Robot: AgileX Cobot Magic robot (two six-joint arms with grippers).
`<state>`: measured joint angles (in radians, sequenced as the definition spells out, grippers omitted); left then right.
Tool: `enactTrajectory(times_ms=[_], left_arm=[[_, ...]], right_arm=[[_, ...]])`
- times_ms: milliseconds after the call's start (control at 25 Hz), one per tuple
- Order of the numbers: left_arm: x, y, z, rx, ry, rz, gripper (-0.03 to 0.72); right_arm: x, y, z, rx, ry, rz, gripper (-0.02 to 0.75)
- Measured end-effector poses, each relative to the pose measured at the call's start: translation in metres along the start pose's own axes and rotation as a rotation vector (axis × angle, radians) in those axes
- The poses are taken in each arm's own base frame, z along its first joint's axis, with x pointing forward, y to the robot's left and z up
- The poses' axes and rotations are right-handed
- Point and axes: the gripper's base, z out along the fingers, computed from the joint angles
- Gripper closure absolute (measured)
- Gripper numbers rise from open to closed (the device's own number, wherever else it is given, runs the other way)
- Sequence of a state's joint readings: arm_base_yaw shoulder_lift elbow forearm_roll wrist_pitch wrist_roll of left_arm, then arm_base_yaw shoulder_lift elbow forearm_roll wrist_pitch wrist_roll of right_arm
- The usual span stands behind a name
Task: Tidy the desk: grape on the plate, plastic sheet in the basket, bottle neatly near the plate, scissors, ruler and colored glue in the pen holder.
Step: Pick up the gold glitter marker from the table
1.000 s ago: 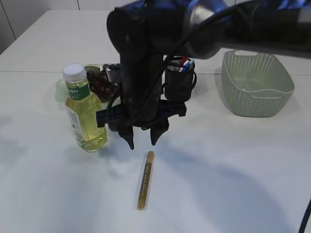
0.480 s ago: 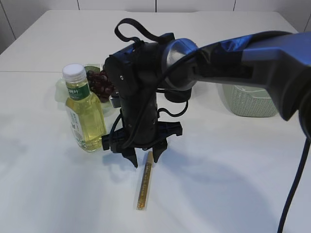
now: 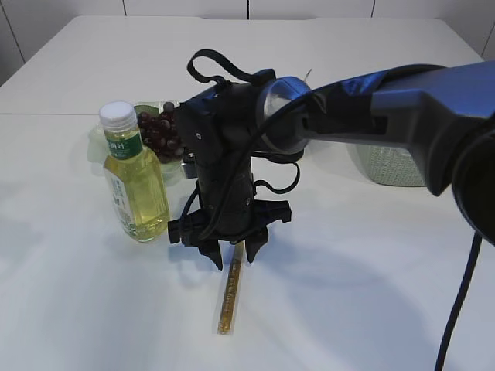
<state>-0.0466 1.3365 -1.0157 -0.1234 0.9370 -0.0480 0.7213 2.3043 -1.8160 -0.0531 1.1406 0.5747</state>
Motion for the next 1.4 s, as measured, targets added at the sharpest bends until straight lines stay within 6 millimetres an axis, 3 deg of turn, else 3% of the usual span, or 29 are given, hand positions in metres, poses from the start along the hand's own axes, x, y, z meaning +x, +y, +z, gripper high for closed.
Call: enactTrajectory(times_ms=[840,1400], left_arm=[[-0.001,0.000,0.000,0.001,-0.012,0.000,0.273],[-0.001,0.000,0.000,0.001,-0.012,0.000,0.273]], right_arm=[[-0.009,-0.008,0.001,-0.015,-0.027,0.071,0.364],[-0.010,-0.009,0.013,-0.006,-0.013,0.076,0.365]])
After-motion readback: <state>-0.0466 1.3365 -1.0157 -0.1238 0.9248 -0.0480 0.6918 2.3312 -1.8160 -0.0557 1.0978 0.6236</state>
